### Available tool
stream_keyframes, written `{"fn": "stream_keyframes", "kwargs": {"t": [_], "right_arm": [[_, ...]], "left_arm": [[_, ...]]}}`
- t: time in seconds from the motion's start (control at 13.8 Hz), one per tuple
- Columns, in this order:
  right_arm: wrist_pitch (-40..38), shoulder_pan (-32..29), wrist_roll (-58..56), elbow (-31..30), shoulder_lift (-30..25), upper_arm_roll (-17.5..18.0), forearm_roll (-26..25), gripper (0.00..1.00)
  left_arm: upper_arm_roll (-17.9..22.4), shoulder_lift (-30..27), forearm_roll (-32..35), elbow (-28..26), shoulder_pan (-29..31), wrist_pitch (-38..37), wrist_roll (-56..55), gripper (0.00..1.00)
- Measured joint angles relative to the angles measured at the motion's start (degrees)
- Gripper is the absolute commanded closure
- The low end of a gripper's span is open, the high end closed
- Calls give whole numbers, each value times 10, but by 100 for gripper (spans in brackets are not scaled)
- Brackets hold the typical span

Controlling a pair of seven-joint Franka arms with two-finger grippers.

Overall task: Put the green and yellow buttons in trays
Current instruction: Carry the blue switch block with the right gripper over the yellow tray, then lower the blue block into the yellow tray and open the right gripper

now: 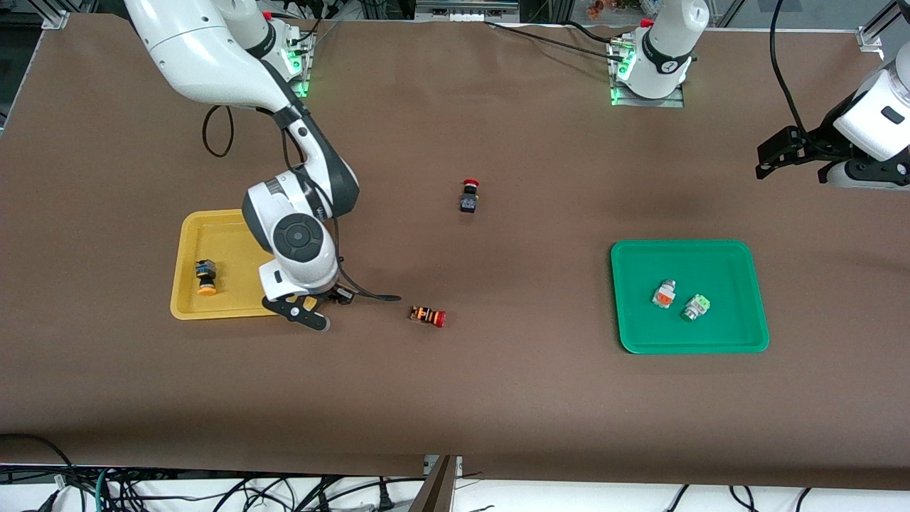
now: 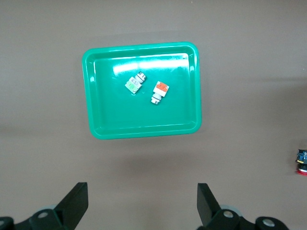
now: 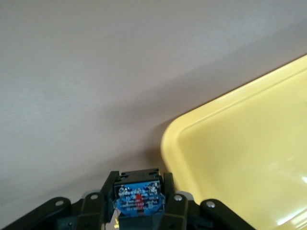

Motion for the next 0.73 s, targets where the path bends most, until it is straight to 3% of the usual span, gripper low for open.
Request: {"fn": "stream_keyframes", "kwargs": {"t": [0.29, 0.58, 0.65, 0.73], "right_arm": [[13, -33, -60, -39, -27, 0, 0, 100], [116, -72, -114, -125, -51, -1, 0, 99], [129, -80, -122, -141, -55, -1, 0, 86], [136, -85, -125, -151, -58, -1, 0, 63]], "left_arm": [[0, 0, 0, 0, 0, 0, 0, 0], [0, 0, 0, 0, 0, 0, 0, 0], [0, 0, 0, 0, -1, 0, 0, 0], [0, 0, 0, 0, -1, 0, 0, 0]]}}
